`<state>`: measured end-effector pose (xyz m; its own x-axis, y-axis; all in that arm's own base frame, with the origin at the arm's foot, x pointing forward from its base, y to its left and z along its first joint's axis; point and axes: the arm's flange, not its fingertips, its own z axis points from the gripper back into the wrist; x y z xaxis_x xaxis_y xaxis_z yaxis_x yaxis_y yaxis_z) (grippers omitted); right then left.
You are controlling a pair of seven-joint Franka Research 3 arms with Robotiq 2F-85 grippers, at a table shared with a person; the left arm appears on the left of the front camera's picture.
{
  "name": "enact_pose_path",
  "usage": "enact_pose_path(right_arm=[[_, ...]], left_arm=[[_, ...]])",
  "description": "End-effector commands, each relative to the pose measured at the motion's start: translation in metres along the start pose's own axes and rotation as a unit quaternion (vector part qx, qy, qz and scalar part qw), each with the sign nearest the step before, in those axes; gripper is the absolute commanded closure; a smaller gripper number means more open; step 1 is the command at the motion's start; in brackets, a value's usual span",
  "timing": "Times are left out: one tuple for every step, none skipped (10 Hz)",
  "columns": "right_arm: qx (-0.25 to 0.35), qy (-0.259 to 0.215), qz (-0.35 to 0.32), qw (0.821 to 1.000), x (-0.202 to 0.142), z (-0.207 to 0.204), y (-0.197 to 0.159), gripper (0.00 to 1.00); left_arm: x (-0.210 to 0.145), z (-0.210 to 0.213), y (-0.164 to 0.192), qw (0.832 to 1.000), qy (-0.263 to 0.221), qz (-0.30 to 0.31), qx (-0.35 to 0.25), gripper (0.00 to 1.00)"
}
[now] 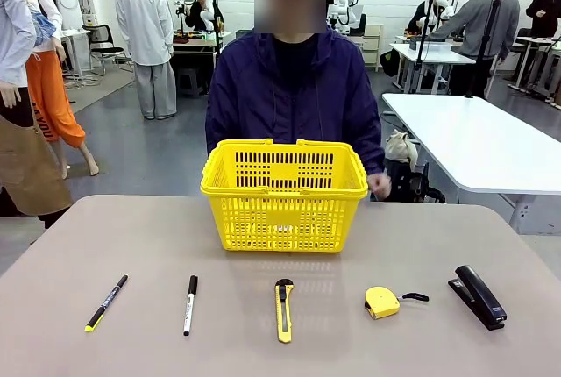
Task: Place the items the person wants into the basket.
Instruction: Pick up the item the person points to and place it in the Market Basket.
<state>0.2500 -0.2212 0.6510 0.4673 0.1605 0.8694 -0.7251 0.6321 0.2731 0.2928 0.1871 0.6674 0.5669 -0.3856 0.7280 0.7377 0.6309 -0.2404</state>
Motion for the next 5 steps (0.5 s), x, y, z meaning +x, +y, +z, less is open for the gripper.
enact_pose_path(right_arm=[[0.007, -0.010, 0.008, 1.000, 0.0019, 0.0000, -0.0008, 0.00], [0.007, -0.010, 0.008, 1.000, 0.0019, 0.0000, -0.0008, 0.00], [0.007, -0.010, 0.008, 1.000, 0.0019, 0.0000, -0.0008, 0.00], [0.007, -0.010, 0.008, 1.000, 0.0019, 0.0000, -0.0008, 0.00], [0.007, -0.010, 0.008, 1.000, 0.0019, 0.0000, -0.0008, 0.00]], left_arm=[[0.0000, 0.0016, 0.0004, 1.000, -0.004, -0.010, -0.004, 0.00], [0.0000, 0.0016, 0.0004, 1.000, -0.004, -0.010, -0.004, 0.00], [0.0000, 0.0016, 0.0004, 1.000, -0.004, -0.010, -0.004, 0.00], [0.0000, 0.0016, 0.0004, 1.000, -0.004, -0.010, -0.004, 0.00], [0.0000, 0.0016, 0.0004, 1.000, -0.004, -0.010, -0.004, 0.00]])
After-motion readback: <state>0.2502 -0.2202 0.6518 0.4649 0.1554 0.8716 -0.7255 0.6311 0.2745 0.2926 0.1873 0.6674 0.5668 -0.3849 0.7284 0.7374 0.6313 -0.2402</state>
